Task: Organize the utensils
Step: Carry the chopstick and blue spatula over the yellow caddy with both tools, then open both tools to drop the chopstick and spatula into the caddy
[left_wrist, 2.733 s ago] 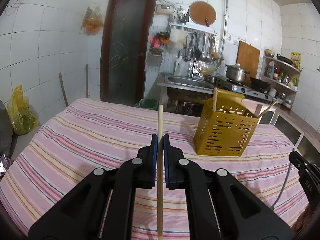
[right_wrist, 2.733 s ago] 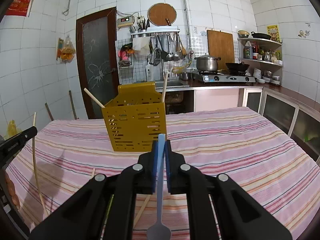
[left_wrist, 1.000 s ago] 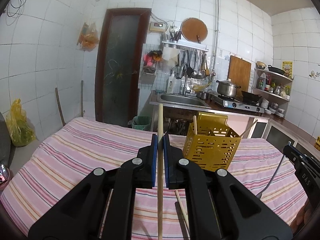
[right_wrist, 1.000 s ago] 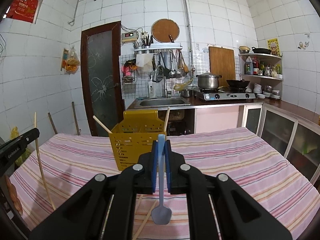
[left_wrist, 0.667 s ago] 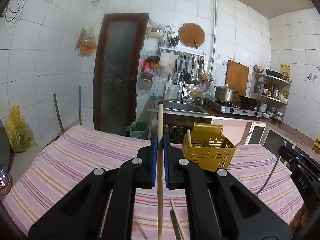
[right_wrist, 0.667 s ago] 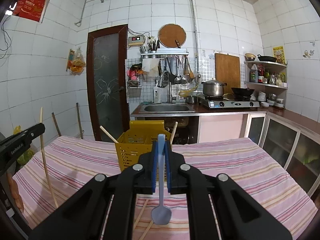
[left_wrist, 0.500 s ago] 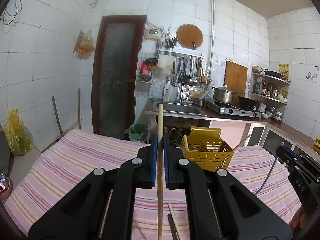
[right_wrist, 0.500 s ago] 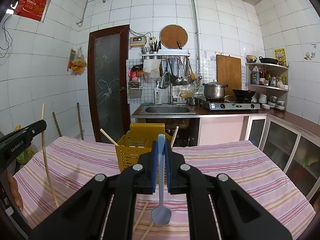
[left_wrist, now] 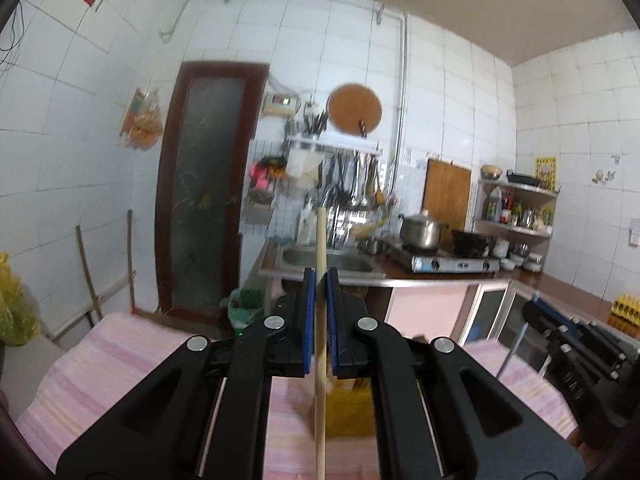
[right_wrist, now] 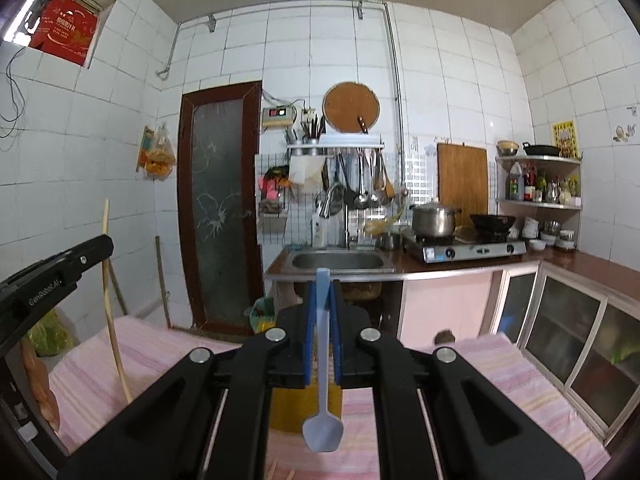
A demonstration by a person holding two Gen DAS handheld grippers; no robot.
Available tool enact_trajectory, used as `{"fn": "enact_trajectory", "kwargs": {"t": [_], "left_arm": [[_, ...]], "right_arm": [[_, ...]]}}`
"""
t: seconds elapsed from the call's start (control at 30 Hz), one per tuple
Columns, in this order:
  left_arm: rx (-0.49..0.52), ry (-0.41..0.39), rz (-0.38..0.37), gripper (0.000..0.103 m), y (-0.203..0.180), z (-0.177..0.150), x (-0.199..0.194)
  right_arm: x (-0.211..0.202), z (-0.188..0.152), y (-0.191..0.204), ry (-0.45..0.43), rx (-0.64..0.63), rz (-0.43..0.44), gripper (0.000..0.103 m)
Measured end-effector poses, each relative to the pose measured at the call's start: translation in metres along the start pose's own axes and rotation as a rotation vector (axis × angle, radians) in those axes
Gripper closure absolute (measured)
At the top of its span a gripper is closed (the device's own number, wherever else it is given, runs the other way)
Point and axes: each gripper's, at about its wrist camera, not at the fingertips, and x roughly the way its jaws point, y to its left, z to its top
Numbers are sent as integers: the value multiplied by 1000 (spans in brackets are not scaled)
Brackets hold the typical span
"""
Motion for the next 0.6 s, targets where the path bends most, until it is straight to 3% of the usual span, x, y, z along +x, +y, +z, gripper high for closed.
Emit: {"fn": "enact_trajectory", "kwargs": {"t": [0.3,0.6], "left_arm": [[1,-154,-20,98,-35,28,73],[-1,-85,16,98,-42,-26,160]], "right_arm": [[73,28,4,-21,-5,-18,96],[142,-8,0,68,29,-10,96]]}}
